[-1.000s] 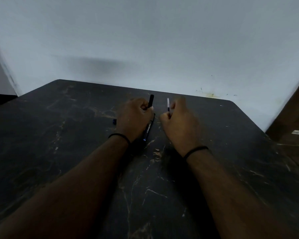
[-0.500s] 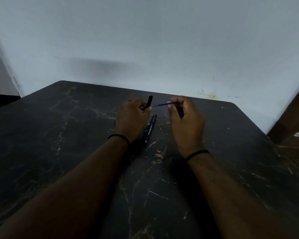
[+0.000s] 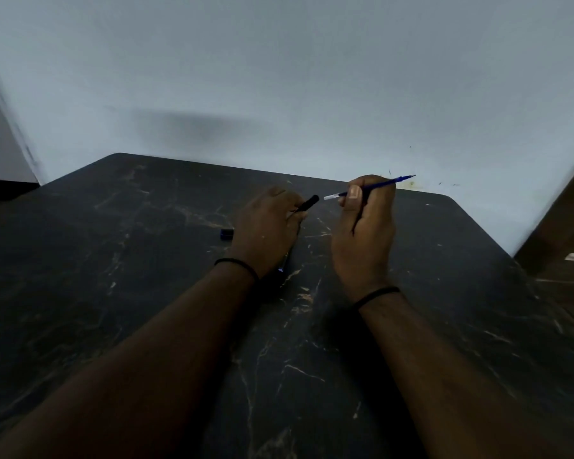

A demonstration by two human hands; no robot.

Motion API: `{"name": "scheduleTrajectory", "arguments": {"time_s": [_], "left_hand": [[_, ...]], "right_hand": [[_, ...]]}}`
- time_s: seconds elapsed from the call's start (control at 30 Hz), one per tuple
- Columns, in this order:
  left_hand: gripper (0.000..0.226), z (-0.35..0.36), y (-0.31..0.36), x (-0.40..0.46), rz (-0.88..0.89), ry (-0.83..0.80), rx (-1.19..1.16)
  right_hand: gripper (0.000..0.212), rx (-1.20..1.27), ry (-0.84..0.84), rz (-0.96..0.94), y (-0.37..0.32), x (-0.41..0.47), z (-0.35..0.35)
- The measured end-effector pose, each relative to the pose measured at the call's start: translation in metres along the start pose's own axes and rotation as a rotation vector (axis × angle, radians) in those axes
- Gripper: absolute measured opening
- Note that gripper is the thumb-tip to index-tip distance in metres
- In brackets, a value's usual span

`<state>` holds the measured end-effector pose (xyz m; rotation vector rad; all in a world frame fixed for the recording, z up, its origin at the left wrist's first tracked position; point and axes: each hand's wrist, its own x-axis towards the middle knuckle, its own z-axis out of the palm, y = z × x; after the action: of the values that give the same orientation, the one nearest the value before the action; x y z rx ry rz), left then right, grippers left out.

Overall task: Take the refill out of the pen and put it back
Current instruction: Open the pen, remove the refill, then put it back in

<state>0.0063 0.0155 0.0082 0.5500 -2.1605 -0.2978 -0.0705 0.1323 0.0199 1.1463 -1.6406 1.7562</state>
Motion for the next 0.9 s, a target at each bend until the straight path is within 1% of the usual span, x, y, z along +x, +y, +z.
{"name": "scheduleTrajectory", "arguments": {"time_s": [0.13, 0.27, 0.43, 0.57, 0.7, 0.77, 0.83, 0.9], "left_hand": [[0.017, -0.003, 0.004, 0.0, 0.032, -0.026, 0.021], [0.019, -0.005, 0.009, 0.0, 0.072, -0.053, 0.046], [0.02, -0.005, 0.011, 0.0, 0.106, -0.089, 0.044], [0.014, -0.003, 0.01, 0.0, 0.134, -0.062, 0.016], [0.007, 0.001, 0.007, 0.001, 0.129, -0.076, -0.035], [0.009, 0.003, 0.004, 0.002, 0.125, -0.084, -0.059], [0.013, 0.004, 0.002, 0.001, 0.089, -0.03, -0.113], [0.017, 0.003, 0.001, 0.0, -0.017, 0.093, -0.155]], "right_hand": [[0.013, -0.004, -0.016, -0.009, 0.001, -0.001, 0.001], [0.013, -0.043, -0.071, 0.019, 0.005, -0.003, 0.002], [0.016, -0.173, -0.159, 0.024, 0.011, -0.005, 0.004], [0.025, -0.165, -0.182, 0.09, 0.012, 0.0, 0.003], [0.02, -0.233, -0.217, 0.025, 0.016, 0.001, 0.002], [0.017, -0.211, -0.177, 0.011, 0.016, 0.0, 0.002], [0.016, -0.16, -0.114, 0.017, 0.015, 0.0, 0.002], [0.018, -0.119, -0.079, 0.039, 0.016, 0.0, 0.002]]}}
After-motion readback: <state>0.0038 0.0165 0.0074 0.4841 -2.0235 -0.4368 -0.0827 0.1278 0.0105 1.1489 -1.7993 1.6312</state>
